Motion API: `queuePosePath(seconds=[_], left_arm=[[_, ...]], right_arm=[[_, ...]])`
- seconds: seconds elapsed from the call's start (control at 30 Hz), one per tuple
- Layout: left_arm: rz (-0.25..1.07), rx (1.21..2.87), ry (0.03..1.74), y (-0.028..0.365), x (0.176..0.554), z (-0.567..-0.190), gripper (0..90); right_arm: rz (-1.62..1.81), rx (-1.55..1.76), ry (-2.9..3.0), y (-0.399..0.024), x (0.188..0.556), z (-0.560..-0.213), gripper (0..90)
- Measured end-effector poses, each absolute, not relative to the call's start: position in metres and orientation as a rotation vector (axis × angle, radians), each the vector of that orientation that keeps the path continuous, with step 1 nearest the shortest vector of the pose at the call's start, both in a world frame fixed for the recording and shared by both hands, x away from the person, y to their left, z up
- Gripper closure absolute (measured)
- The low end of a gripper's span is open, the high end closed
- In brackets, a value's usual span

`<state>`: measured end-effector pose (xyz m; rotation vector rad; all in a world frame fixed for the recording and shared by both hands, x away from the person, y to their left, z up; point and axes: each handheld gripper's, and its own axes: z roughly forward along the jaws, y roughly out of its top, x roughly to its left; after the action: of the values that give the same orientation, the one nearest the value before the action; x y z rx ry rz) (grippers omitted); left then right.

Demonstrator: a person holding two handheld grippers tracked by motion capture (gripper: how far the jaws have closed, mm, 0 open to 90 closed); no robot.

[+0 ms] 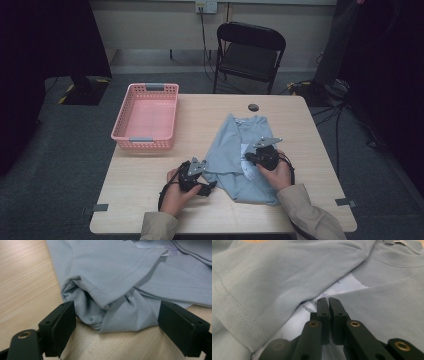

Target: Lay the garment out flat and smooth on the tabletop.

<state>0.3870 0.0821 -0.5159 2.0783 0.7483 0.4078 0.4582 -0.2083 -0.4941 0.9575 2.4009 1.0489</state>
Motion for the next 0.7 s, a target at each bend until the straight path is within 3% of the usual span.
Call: queuePosePath(seconds=[0.27,0.7], left_arm=[[0.408,2.078,0.748,0.082,0.387,-0.516,14.6],[0.408,2.078,0.748,0.082,0.387,-0.516,14.6]], right_arm=[[1.123,0.959,2.382,-0.226,0.456,-0.477,88.5],[1.28,1.053,2.275,-0.294,0.459,-0.44,88.5]])
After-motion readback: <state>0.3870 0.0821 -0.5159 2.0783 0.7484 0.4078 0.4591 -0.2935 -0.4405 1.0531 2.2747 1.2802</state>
